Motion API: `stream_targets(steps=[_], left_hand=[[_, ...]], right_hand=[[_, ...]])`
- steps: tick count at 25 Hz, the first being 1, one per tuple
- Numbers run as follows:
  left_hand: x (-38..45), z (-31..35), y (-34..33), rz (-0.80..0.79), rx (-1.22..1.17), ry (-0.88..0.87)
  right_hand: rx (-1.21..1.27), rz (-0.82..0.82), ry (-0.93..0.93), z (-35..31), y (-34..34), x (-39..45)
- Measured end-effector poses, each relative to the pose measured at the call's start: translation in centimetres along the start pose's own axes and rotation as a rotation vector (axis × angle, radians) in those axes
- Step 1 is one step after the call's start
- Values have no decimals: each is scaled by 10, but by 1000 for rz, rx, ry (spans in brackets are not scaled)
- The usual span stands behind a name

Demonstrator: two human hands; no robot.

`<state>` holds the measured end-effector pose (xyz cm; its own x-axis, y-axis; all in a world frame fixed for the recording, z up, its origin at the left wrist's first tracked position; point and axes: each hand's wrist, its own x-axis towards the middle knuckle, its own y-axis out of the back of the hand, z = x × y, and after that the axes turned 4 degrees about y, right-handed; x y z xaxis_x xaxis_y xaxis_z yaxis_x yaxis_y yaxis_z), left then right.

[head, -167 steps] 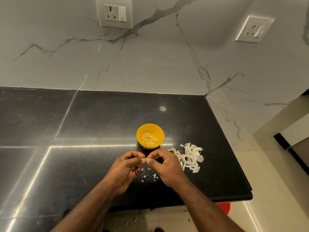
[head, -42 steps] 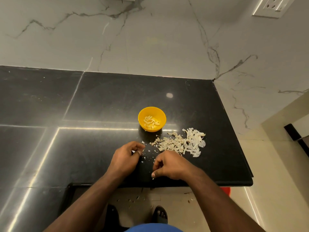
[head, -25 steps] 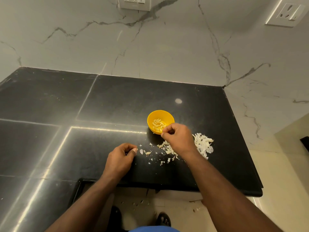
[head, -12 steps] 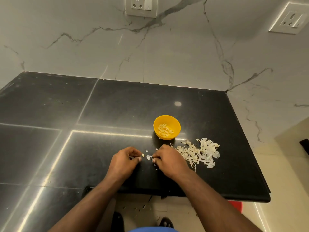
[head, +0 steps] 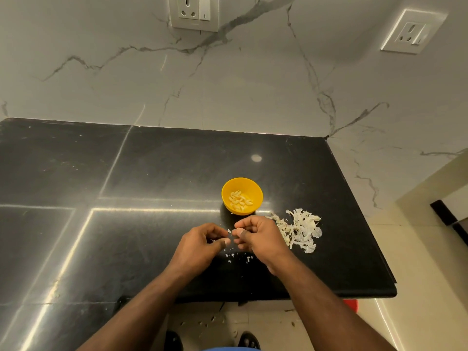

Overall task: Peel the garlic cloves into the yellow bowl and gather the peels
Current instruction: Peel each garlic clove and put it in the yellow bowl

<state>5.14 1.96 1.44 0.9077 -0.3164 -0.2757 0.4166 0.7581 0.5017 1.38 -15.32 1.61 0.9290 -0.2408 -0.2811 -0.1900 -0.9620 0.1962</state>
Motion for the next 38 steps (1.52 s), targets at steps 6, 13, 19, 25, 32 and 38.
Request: stream_targets(steps=[6, 13, 19, 25, 32, 38], left_hand=[[5, 6, -9, -61, -105, -27], [8, 11, -9, -127, -312, -16], [7, 12, -9, -176, -467, 96], [7, 9, -7, -193, -530, 139], [3, 9, -9, -223, -573, 151], [7, 17, -12, -244, -769, 279]], right_hand=[[236, 21, -90, -6, 9, -8], [109, -5, 17, -9, 17, -11], [-18, -38, 153, -6, 17, -10], [64, 33, 124, -11, 16, -11], [-59, 4, 213, -8, 13, -11], [-188, 129, 403, -6, 7, -15]])
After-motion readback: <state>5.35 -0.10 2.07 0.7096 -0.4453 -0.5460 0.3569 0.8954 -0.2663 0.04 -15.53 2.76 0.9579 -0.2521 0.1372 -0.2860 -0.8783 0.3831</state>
